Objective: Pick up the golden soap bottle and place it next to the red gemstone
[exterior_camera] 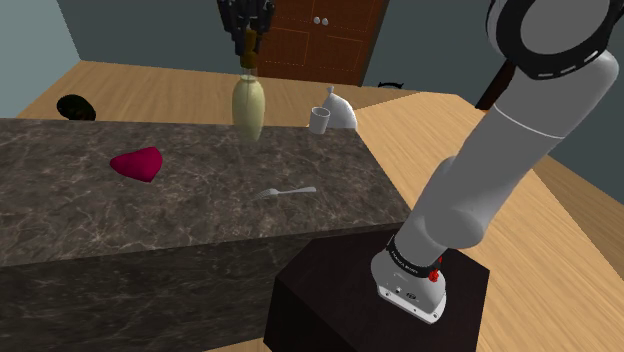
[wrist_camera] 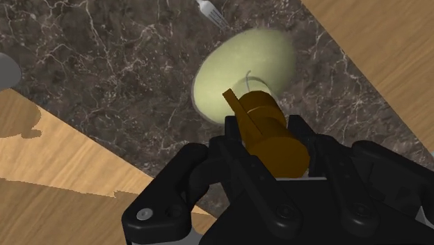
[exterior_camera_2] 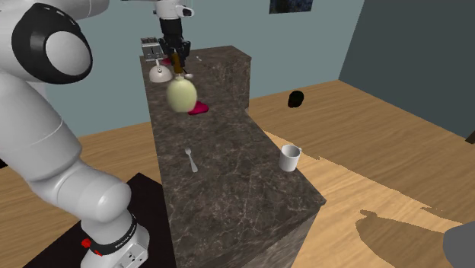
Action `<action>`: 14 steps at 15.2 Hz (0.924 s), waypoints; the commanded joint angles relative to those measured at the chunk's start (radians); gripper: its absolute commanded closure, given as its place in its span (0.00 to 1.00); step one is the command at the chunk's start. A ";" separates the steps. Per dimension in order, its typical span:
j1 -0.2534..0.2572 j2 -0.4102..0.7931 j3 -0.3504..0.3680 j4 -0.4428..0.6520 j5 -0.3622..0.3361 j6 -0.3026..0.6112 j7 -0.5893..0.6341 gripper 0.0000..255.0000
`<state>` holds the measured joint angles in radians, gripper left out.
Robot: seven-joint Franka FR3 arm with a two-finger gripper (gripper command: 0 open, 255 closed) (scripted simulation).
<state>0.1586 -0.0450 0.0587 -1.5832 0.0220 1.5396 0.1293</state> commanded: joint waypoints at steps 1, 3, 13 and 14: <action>0.018 0.035 0.021 0.015 -0.001 0.022 0.040 1.00; 0.038 0.079 0.041 0.047 -0.006 0.034 0.079 1.00; 0.156 0.360 0.115 0.318 -0.057 0.043 0.263 1.00; 0.171 0.395 0.119 0.359 -0.064 0.037 0.280 1.00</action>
<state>0.3151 0.3197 0.1721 -1.2579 -0.0353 1.5793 0.3906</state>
